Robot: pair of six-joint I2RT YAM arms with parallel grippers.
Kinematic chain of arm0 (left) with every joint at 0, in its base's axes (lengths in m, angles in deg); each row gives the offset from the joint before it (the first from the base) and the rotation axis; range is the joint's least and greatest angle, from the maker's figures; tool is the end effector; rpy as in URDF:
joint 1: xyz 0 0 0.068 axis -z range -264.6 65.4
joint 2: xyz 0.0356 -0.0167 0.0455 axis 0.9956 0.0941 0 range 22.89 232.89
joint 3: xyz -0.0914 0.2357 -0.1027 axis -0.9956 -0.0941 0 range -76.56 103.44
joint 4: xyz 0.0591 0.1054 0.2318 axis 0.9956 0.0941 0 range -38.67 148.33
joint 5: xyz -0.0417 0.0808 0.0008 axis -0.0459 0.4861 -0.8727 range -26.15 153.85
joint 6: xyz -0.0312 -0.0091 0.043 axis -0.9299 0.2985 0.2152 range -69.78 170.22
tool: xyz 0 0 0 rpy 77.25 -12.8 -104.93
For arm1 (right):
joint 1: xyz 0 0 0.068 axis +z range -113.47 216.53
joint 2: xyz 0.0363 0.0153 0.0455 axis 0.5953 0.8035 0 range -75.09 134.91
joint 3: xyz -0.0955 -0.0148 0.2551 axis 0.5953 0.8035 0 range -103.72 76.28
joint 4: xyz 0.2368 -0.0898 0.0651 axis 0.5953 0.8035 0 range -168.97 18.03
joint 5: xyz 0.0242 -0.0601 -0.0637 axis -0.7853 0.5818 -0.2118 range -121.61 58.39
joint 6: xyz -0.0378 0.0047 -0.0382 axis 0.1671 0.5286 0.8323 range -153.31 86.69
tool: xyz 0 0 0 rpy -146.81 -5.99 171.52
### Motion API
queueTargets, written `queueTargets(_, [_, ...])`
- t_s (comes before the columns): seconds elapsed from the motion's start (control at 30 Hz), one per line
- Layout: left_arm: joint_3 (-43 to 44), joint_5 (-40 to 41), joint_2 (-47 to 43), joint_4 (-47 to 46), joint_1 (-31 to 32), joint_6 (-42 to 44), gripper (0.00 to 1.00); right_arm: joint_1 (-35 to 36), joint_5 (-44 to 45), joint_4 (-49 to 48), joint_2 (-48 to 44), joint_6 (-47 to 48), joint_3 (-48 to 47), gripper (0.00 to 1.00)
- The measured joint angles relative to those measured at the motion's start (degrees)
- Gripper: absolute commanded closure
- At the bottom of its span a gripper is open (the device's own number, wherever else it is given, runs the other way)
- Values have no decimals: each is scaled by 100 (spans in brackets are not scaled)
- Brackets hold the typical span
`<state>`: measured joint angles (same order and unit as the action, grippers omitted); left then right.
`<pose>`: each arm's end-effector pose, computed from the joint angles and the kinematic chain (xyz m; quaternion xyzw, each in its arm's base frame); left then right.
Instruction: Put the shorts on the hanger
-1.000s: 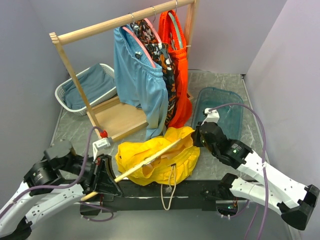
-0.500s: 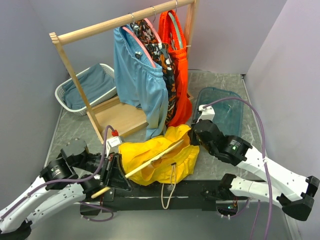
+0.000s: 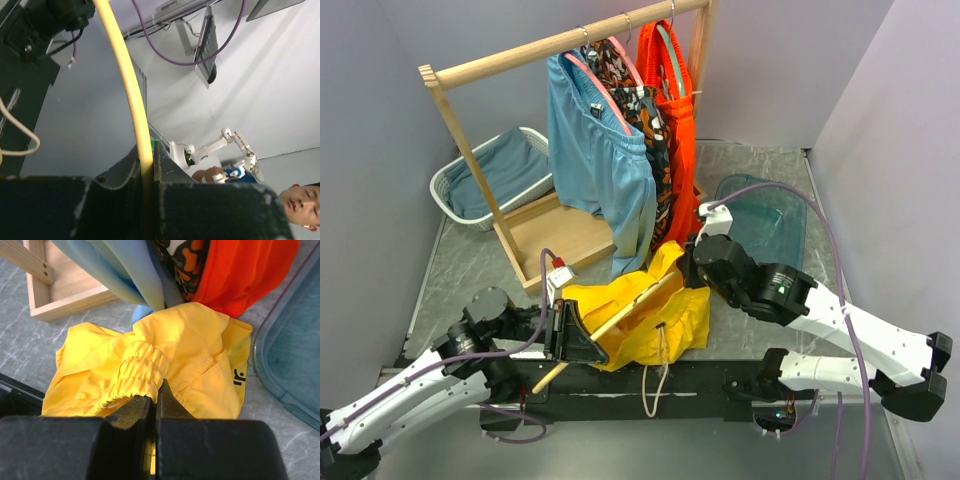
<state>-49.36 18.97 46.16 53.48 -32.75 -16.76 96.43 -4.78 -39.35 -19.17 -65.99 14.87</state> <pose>0.0524 -0.1074 0.2975 0.1869 0.6739 -0.7065 0.1089 0.1131 0.1631 0.3560 -0.0966 0.8608 0.1878 0.4631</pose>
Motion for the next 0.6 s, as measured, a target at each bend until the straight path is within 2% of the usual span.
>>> queueTargets(0.3, [-992, 804, -13, -1484, 485, -269, 99, 374, -262, -188, 267, -33, -422, 99])
queueTargets(0.33, [-1067, 927, 0, -1606, 557, -251, 99, 402, -297, -240, 299, -52, -442, 89])
queueTargets(0.4, [-1172, 1176, 22, -1816, 697, -146, 99, 415, -337, -262, 326, -116, -446, 75])
queueTargets(0.43, [-1211, 1270, 28, -1886, 761, -96, 99, 413, -361, -273, 326, -168, -437, 63])
queueTargets(0.53, [-1364, 1497, 83, -2166, 916, 42, 99, 422, -444, -323, 210, -407, -343, 43])
queueTargets(0.6, [-1469, 1591, 155, -2323, 992, 151, 99, 426, -463, -262, 50, -610, -271, 38])
